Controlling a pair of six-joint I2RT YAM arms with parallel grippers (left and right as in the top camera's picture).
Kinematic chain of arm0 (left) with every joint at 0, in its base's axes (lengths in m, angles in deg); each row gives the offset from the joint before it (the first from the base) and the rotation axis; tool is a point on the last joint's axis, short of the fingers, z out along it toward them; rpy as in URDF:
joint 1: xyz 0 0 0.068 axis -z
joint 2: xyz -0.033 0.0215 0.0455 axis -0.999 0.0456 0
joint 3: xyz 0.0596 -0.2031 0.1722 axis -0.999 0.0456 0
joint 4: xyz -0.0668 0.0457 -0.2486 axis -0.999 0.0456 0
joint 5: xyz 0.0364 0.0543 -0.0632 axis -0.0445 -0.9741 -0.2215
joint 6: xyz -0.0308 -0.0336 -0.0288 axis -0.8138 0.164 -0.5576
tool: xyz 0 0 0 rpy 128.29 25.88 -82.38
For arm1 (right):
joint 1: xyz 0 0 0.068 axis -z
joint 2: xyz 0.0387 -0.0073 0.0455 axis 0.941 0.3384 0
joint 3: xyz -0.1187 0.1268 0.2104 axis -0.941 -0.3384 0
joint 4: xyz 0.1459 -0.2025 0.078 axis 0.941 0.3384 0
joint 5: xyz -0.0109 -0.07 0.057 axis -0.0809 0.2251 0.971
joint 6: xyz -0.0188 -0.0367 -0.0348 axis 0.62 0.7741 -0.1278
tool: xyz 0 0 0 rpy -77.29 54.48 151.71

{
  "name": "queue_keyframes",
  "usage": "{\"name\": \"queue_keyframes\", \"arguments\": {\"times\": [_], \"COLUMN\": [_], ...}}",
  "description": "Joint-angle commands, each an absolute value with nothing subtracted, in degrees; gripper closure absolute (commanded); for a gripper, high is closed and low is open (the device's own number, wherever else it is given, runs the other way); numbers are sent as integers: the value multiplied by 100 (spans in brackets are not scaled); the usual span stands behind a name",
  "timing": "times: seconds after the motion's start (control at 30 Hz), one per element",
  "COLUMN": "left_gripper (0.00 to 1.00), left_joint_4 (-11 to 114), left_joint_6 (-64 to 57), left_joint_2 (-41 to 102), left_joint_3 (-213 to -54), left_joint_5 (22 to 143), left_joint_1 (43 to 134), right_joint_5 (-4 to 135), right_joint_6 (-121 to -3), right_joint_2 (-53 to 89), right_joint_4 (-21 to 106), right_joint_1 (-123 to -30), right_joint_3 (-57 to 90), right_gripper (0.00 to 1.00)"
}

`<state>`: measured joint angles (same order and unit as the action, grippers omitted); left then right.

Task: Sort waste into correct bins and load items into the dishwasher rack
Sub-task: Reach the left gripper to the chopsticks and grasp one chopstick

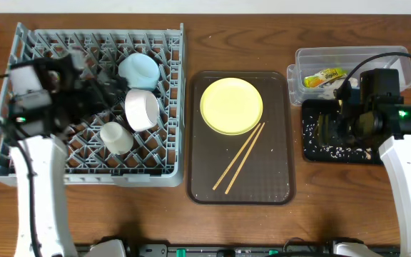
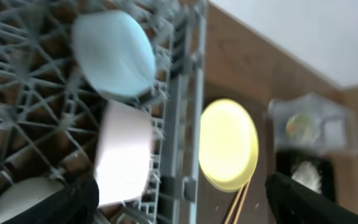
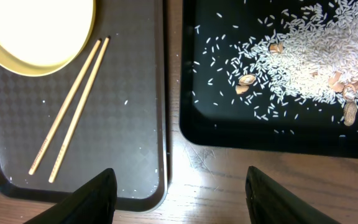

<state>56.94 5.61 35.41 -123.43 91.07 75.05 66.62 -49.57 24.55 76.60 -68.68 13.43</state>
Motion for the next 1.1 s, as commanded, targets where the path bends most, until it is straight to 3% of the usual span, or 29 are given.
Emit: {"name": "queue_keyframes", "arguments": {"times": [0.0, 0.3, 0.47, 1.07], "left_gripper": [12, 12, 12, 13], "left_joint_4": [5939, 6173, 6105, 5336], "left_joint_6": [762, 764, 762, 757], "left_joint_2": [3489, 3928, 4543, 6669], "left_joint_3": [-12426, -12129, -12129, -12129], "left_joint_5": [8115, 6499, 6030, 5800], "left_joint_1": [8333, 10875, 11804, 13087], "right_joint_5": [6610, 6610, 6610, 6610], "right_joint_6": [-4912, -4912, -4912, -4912], "right_joint_2": [2390, 2390, 2390, 2390], "right_joint_4": [7669, 7673, 7664, 7669], "right_joint_1": [-6868, -6868, -6868, -6868], "right_joint_3": [1410, 1410, 1410, 1408], "right_gripper": [36, 34, 34, 33]}}
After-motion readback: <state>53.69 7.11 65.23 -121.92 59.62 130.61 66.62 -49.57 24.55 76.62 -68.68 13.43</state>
